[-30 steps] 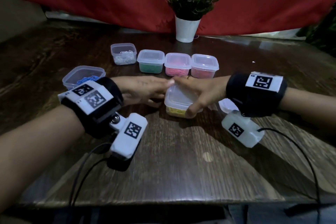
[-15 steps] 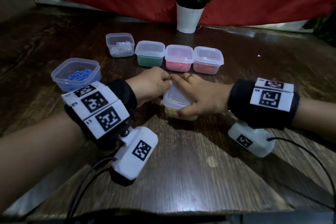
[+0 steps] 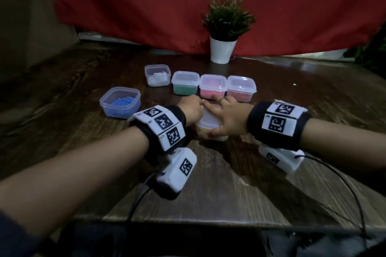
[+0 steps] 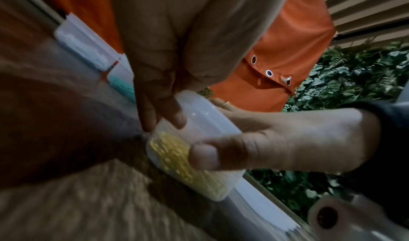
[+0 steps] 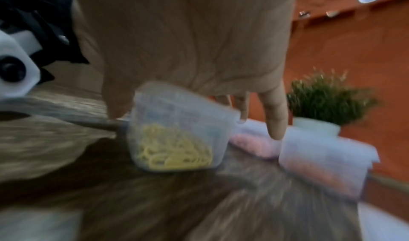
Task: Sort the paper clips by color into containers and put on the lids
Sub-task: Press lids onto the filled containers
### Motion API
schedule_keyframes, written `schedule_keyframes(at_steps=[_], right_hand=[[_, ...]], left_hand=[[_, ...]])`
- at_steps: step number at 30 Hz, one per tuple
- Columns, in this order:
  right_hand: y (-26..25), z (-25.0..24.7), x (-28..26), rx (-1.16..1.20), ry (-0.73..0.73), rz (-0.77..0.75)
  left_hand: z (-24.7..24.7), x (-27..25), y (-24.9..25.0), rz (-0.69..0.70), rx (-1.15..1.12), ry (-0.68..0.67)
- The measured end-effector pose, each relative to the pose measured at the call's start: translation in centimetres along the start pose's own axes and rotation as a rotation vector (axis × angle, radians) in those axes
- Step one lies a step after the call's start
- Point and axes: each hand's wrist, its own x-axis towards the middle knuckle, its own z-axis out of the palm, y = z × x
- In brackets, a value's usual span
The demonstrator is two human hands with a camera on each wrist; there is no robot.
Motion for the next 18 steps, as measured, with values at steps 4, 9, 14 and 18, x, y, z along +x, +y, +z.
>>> schedule_keyframes(at_steps=[4,9,14,18], right_hand=[[-1.3,-2.0,2.1,-0.087,0.078,0.043],[-3.6,-3.2,5.0,0.103,0.055,0.015],[-3.6,-3.3,7.1,0.110,0.038,0.019],[-2.9,-3.2,7.1,0.104,0.083,0.013]], left_hand=[[-1.7,0.3,-2.0,-0.102,-0.230,0.135],[-3.5,0.4,-4.0,-0.170,-0.234,0.203],[-4.2,1.3,-4.5,-0.222,-0.168,0.313],[-3.9,1.4,-3.9,-0.176,-0.153,0.316]])
